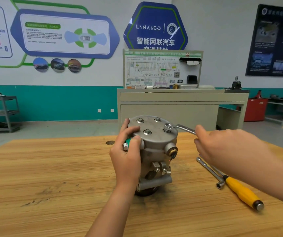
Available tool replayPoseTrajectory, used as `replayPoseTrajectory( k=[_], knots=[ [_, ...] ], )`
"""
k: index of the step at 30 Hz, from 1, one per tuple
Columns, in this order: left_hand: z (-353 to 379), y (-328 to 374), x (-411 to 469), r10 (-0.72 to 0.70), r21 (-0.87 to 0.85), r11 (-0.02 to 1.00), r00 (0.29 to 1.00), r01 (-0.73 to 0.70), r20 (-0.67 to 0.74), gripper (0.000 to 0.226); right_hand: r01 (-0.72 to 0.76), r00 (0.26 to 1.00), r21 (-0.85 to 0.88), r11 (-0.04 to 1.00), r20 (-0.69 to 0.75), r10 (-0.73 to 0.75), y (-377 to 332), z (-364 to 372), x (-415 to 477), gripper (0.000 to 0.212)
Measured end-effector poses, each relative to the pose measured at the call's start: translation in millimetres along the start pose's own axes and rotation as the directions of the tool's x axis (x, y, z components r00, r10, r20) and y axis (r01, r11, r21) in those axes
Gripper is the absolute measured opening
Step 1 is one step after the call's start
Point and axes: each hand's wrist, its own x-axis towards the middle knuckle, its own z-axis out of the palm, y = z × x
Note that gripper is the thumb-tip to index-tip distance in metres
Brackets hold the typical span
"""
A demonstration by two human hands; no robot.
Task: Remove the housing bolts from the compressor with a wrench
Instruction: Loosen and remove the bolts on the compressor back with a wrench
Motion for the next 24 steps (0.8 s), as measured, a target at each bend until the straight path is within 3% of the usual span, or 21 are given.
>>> replayPoseTrajectory(
  k=[4, 8, 10, 12, 15, 17, 18, 20, 22, 24],
  knots=[
    [-11.7, 1.3, 6.5, 0.0, -0.011, 1.0, 1.0, 0.001, 0.025, 0.024, 0.156, 0.969, 0.011, 0.988, -0.196, -0.151, 28.5, 5.3, 12.3, 0.013],
    [-17.2, 3.8, 11.8, -0.017, -0.011, 1.0, 0.999, 0.017, 0.043, 0.026, 0.2, 0.937, -0.008, 0.98, -0.291, -0.193, 34.6, 24.6, 58.7, 0.02],
    [-16.2, 5.0, 12.4, -0.012, -0.002, 1.0, 0.999, 0.012, 0.041, 0.026, 0.225, 0.925, 0.0, 0.974, -0.313, -0.214, 26.2, 29.1, 94.1, 0.026],
    [-15.0, 5.1, 11.9, -0.006, 0.008, 1.0, 0.999, 0.005, 0.044, 0.026, 0.357, 0.895, 0.084, 0.93, -0.317, -0.315, 13.4, 30.4, 125.7, 0.033],
    [-16.0, 1.2, 10.5, 0.001, -0.012, 1.0, 1.0, -0.001, 0.025, 0.026, 0.465, 0.855, 0.078, 0.882, -0.3, -0.424, -1.2, 28.3, 150.8, 0.035],
    [-17.3, 0.0, 10.9, -0.016, -0.029, 0.999, 1.0, 0.017, 0.011, 0.026, 0.367, 0.876, 0.148, 0.918, -0.388, -0.288, -1.6, 21.2, 153.2, 0.032],
    [-17.7, 0.4, 11.4, -0.023, -0.024, 0.999, 1.0, 0.023, 0.012, 0.026, 0.249, 0.888, 0.262, 0.932, -0.445, -0.112, 0.7, 14.4, 151.3, 0.031],
    [-16.8, 1.1, 11.2, -0.026, -0.009, 1.0, 0.999, 0.027, 0.023, 0.025, 0.118, 0.853, 0.515, 0.849, -0.49, 0.178, 7.2, -2.0, 140.0, 0.028],
    [-14.4, 0.4, 9.6, -0.017, 0.004, 1.0, 0.999, 0.017, 0.03, 0.025, 0.124, 0.859, 0.572, 0.811, -0.471, 0.201, 9.6, -15.8, 114.0, 0.029],
    [-11.7, -0.3, 8.2, 0.006, 0.005, 1.0, 1.0, -0.006, 0.024, 0.024, 0.122, 0.919, 0.447, 0.886, -0.388, 0.069, 5.6, -25.6, 74.3, 0.039]
  ],
)
